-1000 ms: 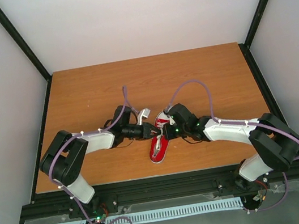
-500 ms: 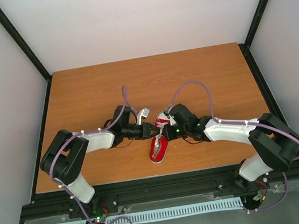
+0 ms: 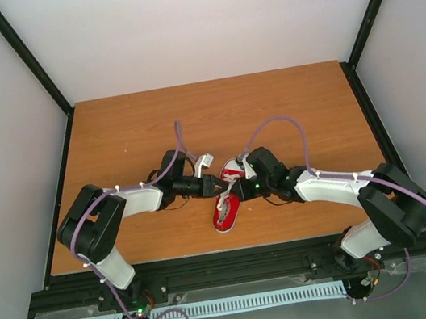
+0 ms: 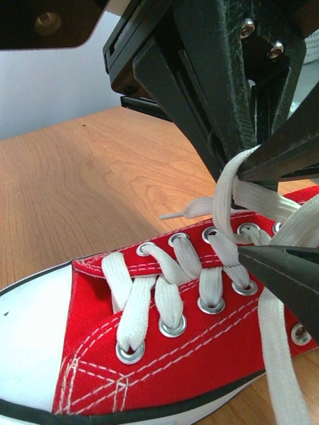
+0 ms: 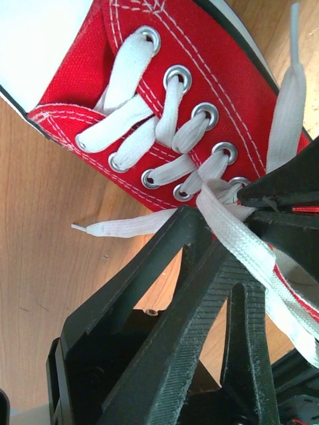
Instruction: Tie the shoes
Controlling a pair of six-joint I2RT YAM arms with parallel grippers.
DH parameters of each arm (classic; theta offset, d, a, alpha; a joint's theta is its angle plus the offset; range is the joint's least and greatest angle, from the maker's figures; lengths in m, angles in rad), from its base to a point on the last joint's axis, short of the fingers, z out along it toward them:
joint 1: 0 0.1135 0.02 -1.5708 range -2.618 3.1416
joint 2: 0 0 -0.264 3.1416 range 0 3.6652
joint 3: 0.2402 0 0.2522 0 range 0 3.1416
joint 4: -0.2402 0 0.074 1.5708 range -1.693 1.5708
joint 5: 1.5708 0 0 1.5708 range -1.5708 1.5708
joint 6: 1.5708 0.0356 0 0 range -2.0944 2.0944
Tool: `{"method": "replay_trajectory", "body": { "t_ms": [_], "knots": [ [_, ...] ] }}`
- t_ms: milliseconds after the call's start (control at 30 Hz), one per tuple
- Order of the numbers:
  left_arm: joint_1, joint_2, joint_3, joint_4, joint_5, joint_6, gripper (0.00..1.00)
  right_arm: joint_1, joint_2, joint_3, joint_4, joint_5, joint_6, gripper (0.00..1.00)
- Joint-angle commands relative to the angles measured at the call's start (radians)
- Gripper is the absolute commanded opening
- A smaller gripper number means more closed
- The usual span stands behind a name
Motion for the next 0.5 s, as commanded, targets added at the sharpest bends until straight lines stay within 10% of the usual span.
{"method": "replay_trajectory", "body": {
  "t_ms": [0, 467],
  "knots": [
    [0.002, 0.004, 0.014, 0.057, 0.033, 0.042, 0.28, -0.016, -0.017, -0.018, 0.085, -0.073, 0.007, 0.03],
    [0.002, 0.058, 0.026, 0.100, 0.094, 0.031, 0.20, -0.022, -0.003, -0.015, 0.097, -0.098, 0.006, 0.03]
  ]
}}
